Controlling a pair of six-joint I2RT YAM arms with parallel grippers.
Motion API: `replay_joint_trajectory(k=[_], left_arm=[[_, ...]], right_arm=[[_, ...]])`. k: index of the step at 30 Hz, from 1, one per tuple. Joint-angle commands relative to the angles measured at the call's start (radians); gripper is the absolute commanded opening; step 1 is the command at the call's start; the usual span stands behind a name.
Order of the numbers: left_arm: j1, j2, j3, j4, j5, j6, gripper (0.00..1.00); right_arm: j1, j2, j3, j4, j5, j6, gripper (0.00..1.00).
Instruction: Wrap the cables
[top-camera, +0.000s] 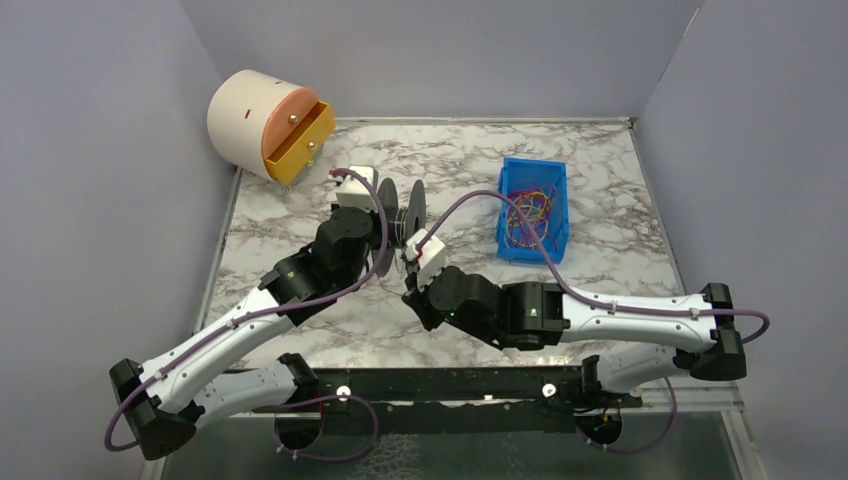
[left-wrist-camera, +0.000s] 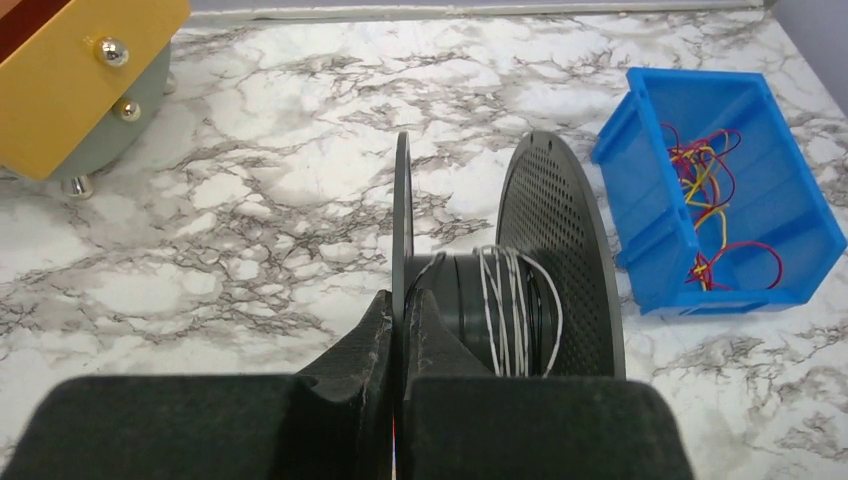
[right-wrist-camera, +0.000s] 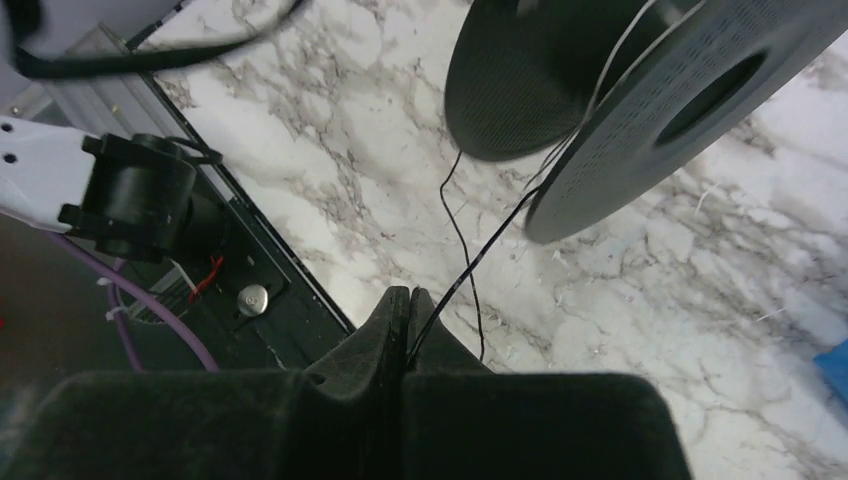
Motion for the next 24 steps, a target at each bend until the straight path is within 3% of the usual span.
replay_joint_trajectory(k=[1,7,17,24], left_arm=[[-0.003,0.005,0.015,0.004,-0.005,0.005,0.0],[-0.007,0.01,0.029,-0.078,0.05,0.031,0.0],[-0.007,-0.013,0.045,-0.167,0.167,0.13,0.0],[-0.007,-0.034,0.056,-0.198,0.293,0.182,0.0]], right_arm=[[0.008,0.03,0.184,-0.187,0.067,-0.097,0.01],[0.002,0.047,0.318,-0.272,0.14,-0.227,0.01],[-0.195,0.059,0.393,-0.38,-0.15,-0.377,0.01],[-0.277,0.053,0.322,-0.303,-0.029,-0.408,0.01]])
